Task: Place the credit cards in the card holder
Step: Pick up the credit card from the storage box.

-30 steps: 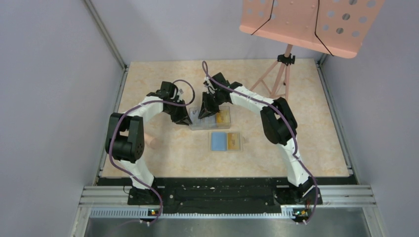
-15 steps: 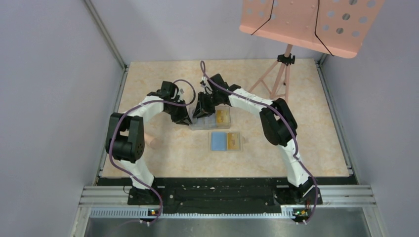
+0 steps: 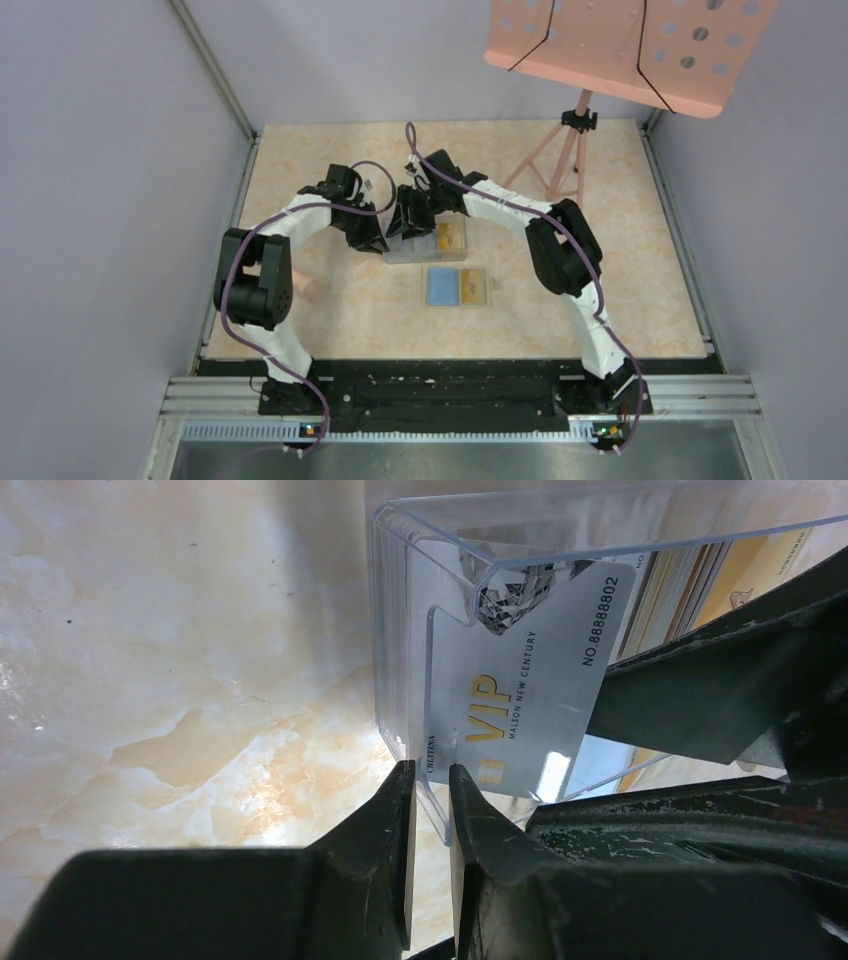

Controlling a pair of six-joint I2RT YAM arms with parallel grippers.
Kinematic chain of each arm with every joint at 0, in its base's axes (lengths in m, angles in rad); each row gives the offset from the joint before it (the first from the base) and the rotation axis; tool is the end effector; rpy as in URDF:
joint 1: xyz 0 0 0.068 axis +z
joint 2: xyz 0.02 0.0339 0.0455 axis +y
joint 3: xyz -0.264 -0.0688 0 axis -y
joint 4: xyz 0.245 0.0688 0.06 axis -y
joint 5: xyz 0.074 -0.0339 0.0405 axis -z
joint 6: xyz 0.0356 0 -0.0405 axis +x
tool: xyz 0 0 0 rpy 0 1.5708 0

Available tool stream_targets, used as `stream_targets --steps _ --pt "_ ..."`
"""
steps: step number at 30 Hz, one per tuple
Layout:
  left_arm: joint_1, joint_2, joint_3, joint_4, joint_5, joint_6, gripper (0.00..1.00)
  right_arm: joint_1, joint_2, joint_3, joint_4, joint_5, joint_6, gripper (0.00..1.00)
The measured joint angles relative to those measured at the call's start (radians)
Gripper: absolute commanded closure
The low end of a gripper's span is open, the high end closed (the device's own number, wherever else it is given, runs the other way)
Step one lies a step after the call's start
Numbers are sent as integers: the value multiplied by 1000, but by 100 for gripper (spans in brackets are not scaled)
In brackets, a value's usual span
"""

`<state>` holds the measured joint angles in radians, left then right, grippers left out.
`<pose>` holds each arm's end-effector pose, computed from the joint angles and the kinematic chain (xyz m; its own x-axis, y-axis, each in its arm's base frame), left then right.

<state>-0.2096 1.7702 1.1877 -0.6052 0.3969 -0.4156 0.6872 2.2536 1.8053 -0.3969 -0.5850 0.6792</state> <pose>0.3393 -0.0862 0.1885 -0.9645 -0.1755 -0.1972 -0.0614 0.8757 -0.4789 0.3757 0.3338 0.1886 -0.9601 -0.1104 -0.2568 -0.2686 0.6187 0.7383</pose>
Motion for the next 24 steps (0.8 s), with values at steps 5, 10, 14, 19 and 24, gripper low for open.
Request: stream_targets --steps 5,10,14,19,24 --pt "-1 2 4 -5 -3 1 87 0 -5 -12 -3 13 -5 74" --pt "-2 2 4 -5 -2 10 84 0 -5 -12 3 12 2 100" --pt "-4 2 9 -11 -8 19 78 -1 -5 -12 -2 16 6 100" --pt "-10 2 15 -29 -23 26 70 -1 -5 -12 -19 27 2 100" --pt "-21 -30 25 -63 -42 25 65 -1 -20 -12 -53 54 -24 100"
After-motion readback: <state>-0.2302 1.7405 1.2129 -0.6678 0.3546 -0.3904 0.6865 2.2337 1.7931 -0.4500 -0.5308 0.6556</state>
